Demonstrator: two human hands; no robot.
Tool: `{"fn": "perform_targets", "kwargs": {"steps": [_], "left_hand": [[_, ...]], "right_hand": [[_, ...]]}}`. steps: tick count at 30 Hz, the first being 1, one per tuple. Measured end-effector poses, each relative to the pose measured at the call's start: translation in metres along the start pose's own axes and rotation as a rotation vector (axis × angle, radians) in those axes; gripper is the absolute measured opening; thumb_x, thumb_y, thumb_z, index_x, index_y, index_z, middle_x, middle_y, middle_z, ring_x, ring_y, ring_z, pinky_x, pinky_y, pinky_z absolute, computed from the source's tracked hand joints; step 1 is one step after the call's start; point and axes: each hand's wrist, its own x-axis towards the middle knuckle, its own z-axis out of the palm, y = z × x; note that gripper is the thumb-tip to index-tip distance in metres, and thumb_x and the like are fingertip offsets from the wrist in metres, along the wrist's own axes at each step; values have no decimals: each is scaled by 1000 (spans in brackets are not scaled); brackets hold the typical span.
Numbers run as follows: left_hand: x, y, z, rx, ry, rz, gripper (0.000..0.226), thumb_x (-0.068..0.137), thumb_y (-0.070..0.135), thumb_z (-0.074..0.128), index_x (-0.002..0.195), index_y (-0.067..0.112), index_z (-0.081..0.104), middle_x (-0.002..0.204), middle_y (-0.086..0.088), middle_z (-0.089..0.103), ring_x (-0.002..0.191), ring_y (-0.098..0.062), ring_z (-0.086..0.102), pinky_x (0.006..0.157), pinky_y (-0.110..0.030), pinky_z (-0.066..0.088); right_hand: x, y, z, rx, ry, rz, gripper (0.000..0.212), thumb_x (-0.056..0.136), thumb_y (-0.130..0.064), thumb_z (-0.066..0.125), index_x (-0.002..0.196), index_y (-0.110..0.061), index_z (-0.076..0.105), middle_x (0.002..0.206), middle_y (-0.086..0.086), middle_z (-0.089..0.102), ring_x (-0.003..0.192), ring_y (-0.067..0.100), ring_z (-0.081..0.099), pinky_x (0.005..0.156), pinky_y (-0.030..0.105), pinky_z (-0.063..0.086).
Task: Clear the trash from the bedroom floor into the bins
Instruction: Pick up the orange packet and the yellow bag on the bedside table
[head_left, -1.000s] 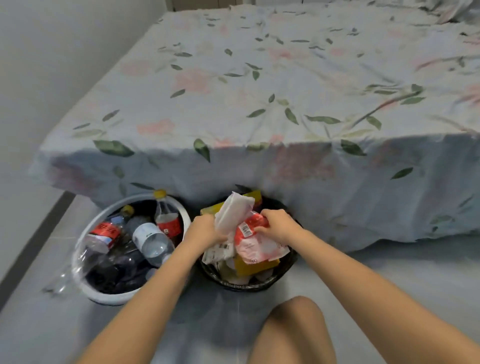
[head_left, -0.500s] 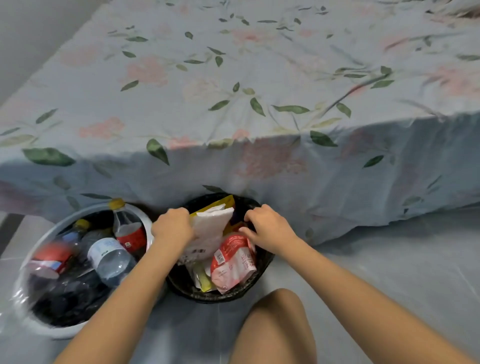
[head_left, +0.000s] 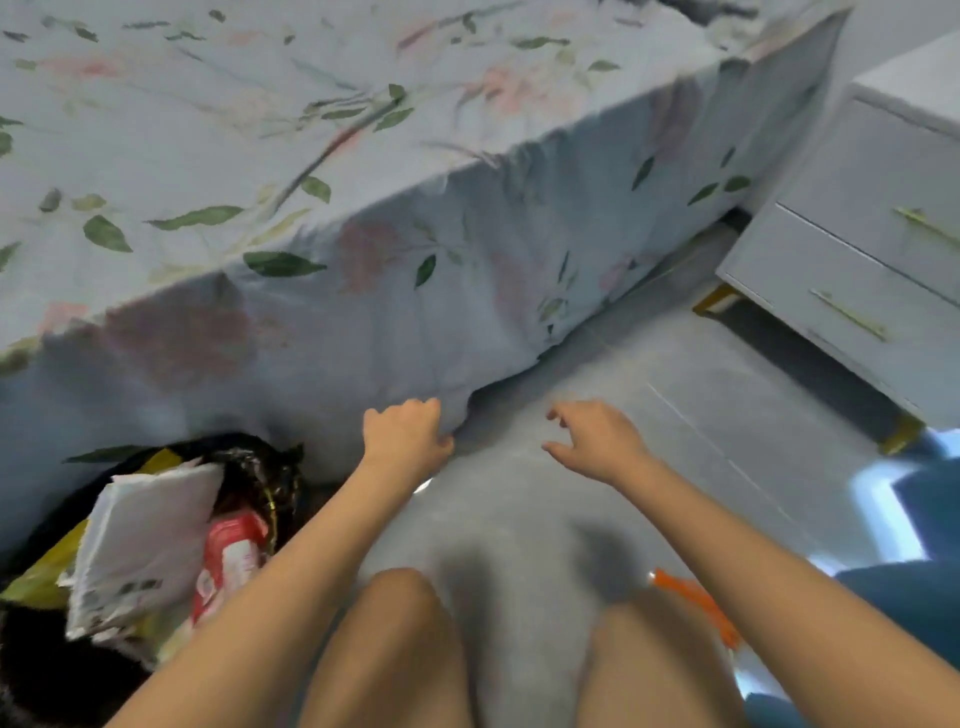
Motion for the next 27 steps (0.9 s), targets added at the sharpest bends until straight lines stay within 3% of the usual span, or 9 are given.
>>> {"fn": "perform_targets", "kwargs": {"steps": [3, 6, 12, 16, 19, 24, 27], "left_hand": [[19, 55, 28, 11, -59, 125, 31, 87, 38, 48, 109, 17, 55, 116, -8, 63, 106, -31, 60, 85, -37, 40], [30, 100, 57, 8, -111, 264, 34, 89, 41, 49, 115, 20, 56, 118, -3, 63, 109, -28, 59, 87, -37, 42], [31, 160, 104, 7, -252, 538, 33, 92, 40, 47, 120, 25, 56, 122, 2, 60, 112, -23, 56, 86, -34, 46], [29, 169, 127, 15, -291, 561, 33, 93, 37, 45, 121, 24, 55, 122, 1, 60, 110, -22, 57, 85, -34, 48], [31, 166, 138, 25, -281, 561, 32, 94, 36, 45, 121, 24, 56, 122, 2, 60, 111, -21, 57, 81, -33, 47], [41, 155, 152, 32, -251, 535, 32, 94, 37, 44, 122, 28, 55, 122, 6, 60, 109, -19, 58, 79, -31, 45], [47, 146, 160, -10, -217, 490, 31, 94, 37, 43, 121, 29, 55, 120, 8, 60, 107, -17, 59, 79, -30, 45]], "right_hand": [[-32, 79, 14, 21, -44, 170, 49, 88, -46, 58, 129, -21, 51, 123, 3, 63, 118, 26, 52, 94, 39, 47], [-67, 141, 39, 55, -99, 337, 48, 88, -44, 58, 130, -21, 51, 125, 4, 62, 120, 27, 51, 96, 40, 47], [-127, 208, 114, 147, -268, 548, 46, 89, -36, 58, 132, -21, 50, 130, 6, 58, 124, 27, 46, 100, 38, 44], [-145, 216, 161, 183, -407, 586, 56, 84, -44, 61, 134, -23, 46, 134, 6, 49, 127, 28, 38, 101, 40, 39], [-146, 215, 188, 170, -406, 591, 60, 80, -50, 61, 132, -24, 46, 132, 6, 47, 125, 28, 38, 100, 41, 39], [-139, 213, 225, 116, -282, 578, 38, 84, -36, 52, 121, -29, 44, 126, 1, 47, 114, 25, 42, 89, 35, 38], [-133, 218, 234, 67, -281, 550, 30, 84, -38, 47, 113, -31, 45, 122, -3, 50, 110, 24, 44, 85, 36, 36]]}}
